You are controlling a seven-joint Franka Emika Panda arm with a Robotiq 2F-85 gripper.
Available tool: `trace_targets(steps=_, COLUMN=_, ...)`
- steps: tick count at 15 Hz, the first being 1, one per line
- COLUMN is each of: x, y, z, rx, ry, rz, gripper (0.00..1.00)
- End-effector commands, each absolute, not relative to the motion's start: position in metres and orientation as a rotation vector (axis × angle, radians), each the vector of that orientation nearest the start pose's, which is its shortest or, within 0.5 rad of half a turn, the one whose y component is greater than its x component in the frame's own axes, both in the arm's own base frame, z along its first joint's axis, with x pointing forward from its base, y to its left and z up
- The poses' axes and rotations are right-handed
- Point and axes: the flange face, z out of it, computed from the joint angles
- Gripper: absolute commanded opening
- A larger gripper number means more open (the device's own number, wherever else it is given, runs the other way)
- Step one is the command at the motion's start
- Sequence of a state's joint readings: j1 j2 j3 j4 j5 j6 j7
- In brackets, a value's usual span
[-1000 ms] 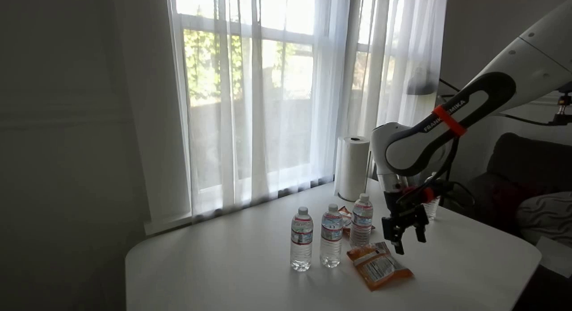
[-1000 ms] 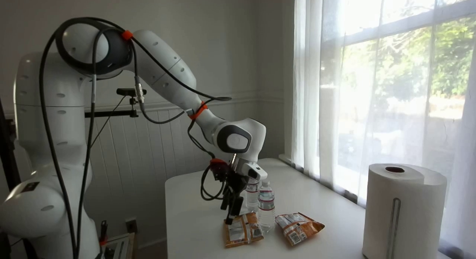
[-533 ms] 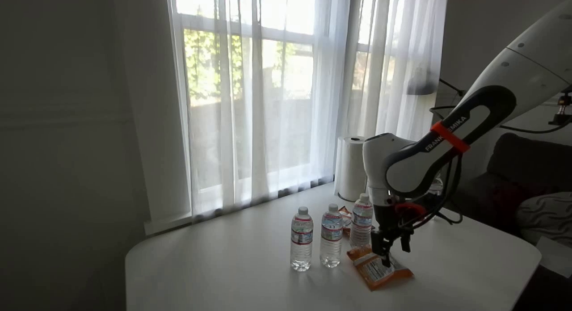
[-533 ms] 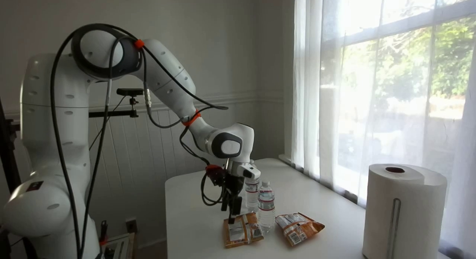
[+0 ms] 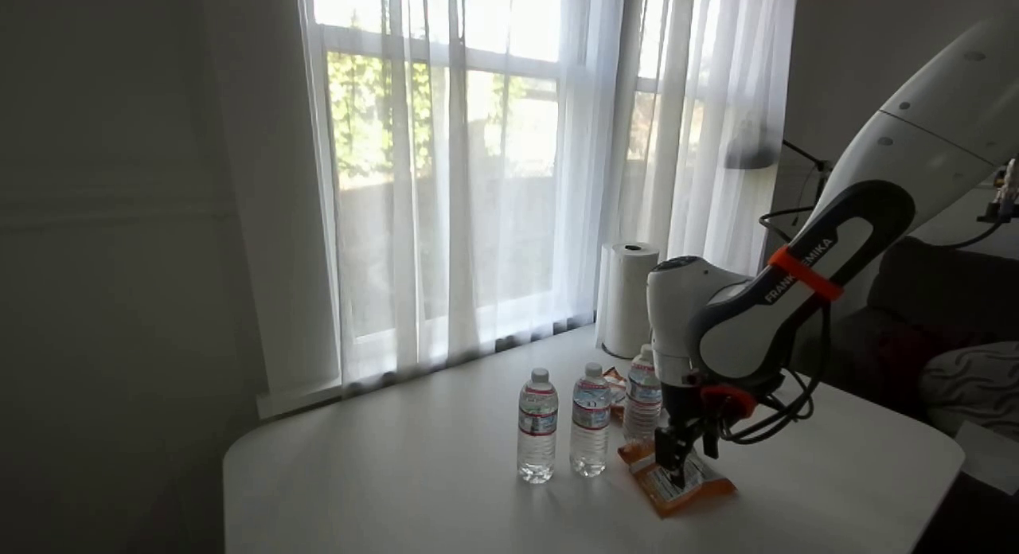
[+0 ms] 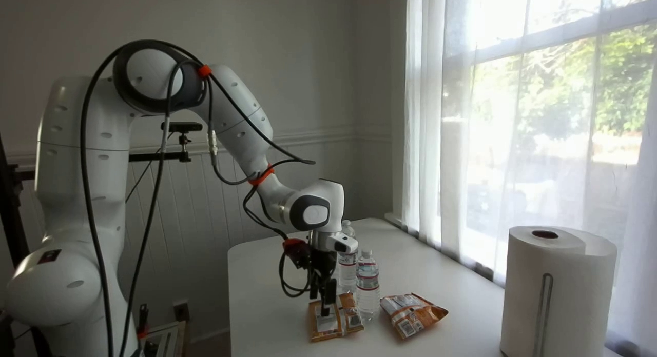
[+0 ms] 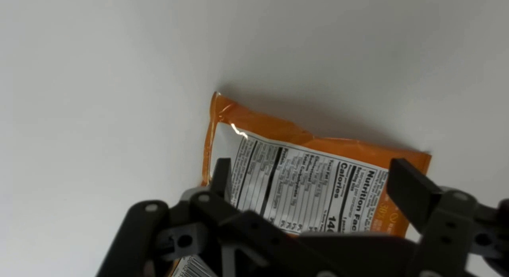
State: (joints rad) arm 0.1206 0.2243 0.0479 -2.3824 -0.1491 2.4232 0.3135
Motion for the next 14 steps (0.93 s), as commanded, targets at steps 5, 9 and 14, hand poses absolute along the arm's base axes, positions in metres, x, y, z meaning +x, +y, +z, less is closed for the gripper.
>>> trace_targets(steps=5, x=0.479, y=0.076, z=0.198, rx=-3.255, ry=0.026, rz=0.188, gripper=0.69)
trace_targets(steps=9, x=0.479, y=0.072, z=0.195, rx=-3.257, ry=0.031, rz=0.201, gripper=0.38)
trace_targets(steps=14, x=0.479, y=0.065, z=0.199, rx=-3.274, ry=0.038, rz=0.216, gripper=0.05)
